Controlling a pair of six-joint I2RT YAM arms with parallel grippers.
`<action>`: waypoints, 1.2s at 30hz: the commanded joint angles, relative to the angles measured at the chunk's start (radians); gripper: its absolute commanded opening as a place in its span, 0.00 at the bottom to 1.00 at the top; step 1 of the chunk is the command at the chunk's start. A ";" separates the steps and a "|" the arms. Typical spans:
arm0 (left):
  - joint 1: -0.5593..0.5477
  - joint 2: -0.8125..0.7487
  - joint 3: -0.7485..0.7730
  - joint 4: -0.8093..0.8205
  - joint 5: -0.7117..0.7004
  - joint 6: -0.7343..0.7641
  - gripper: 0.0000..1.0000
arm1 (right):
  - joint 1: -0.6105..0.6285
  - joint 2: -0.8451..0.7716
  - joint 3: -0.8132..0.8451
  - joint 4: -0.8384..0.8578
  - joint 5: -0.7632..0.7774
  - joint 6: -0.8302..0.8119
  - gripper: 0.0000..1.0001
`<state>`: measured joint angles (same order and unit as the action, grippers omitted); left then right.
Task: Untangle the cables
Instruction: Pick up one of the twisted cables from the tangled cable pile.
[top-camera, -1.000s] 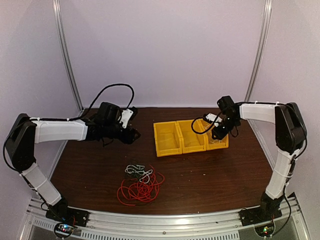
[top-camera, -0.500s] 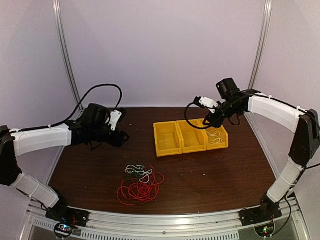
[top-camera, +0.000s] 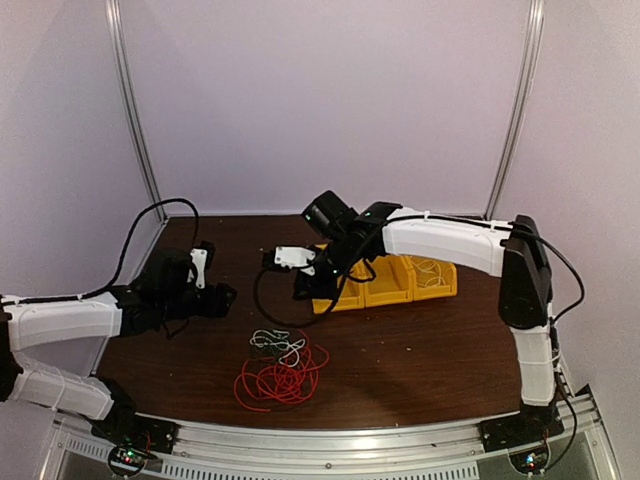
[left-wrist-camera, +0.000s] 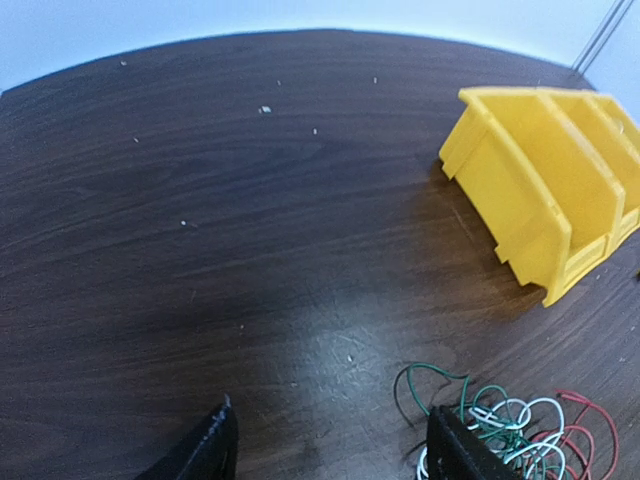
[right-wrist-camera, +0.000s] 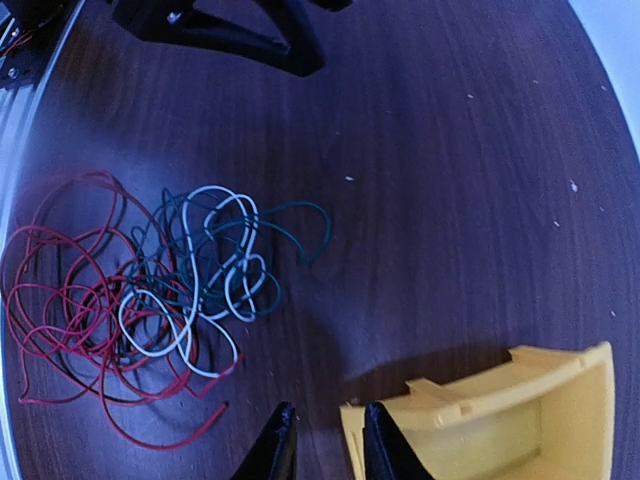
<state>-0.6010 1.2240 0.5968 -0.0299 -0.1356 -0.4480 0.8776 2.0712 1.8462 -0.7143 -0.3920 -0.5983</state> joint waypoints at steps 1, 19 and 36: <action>0.006 -0.134 -0.115 0.203 -0.064 -0.071 0.66 | 0.051 0.127 0.095 -0.017 -0.057 0.046 0.23; 0.012 -0.126 -0.080 0.134 -0.049 -0.048 0.68 | 0.106 0.288 0.154 -0.019 0.023 0.072 0.11; 0.012 -0.095 -0.141 0.447 0.369 0.070 0.66 | 0.105 0.068 0.098 -0.043 -0.030 0.092 0.00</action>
<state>-0.5961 1.1687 0.5095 0.1589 -0.0013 -0.4198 0.9775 2.2841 1.9289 -0.7418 -0.3851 -0.5163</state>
